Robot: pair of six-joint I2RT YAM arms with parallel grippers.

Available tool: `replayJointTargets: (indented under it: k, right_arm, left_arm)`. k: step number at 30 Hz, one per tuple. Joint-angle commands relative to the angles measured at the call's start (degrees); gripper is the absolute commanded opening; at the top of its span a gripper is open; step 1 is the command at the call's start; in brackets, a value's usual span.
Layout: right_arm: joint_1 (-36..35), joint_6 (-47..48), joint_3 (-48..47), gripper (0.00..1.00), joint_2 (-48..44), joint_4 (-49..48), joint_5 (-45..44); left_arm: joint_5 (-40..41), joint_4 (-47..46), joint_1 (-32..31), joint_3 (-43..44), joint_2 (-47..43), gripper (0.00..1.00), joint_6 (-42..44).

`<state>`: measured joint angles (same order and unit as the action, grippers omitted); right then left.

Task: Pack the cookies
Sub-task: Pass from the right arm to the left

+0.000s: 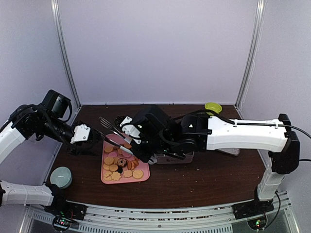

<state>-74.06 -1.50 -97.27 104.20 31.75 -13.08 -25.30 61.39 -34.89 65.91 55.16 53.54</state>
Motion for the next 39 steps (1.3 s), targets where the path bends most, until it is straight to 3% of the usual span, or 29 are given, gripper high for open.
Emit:
replayJointTargets:
  k: [1, 5, 8, 14, 22, 29, 39]
  right_arm:
    - [-1.02, -1.04, -3.12, 0.0, 2.5, 4.41, -5.51]
    - [-1.95, -0.79, -3.17, 0.0, 2.67, 4.44, -6.51]
    - [-2.32, -0.69, -2.13, 0.0, 2.25, 3.85, -6.48]
    - [-2.76, -0.44, -1.49, 0.0, 1.82, 4.73, -7.0]
    - [-3.08, -0.57, -2.71, 0.0, 3.17, 5.59, -8.59]
    - [-3.39, -0.11, -5.19, 0.0, 4.31, 6.09, -8.26]
    - [-4.13, 0.16, -10.33, 0.0, 7.06, 6.93, -8.72]
  left_arm:
    - [1.88, -2.94, -0.52, 0.55, 0.46, 0.47, 1.92]
    - [2.55, -2.98, -0.78, -0.94, -1.19, 0.49, 1.83]
    - [3.3, -3.2, -0.7, -1.18, -2.29, 0.62, 1.46]
    - [3.72, -3.89, -0.79, -1.62, -3.95, 0.74, 0.31]
    - [4.64, -7.84, -1.55, -0.93, -5.14, 0.75, -2.61]
    - [4.9, -4.8, -2.56, -1.76, -4.35, 0.7, -1.78]
    - [7.44, -4.27, -3.95, -0.85, -0.72, 0.38, -2.64]
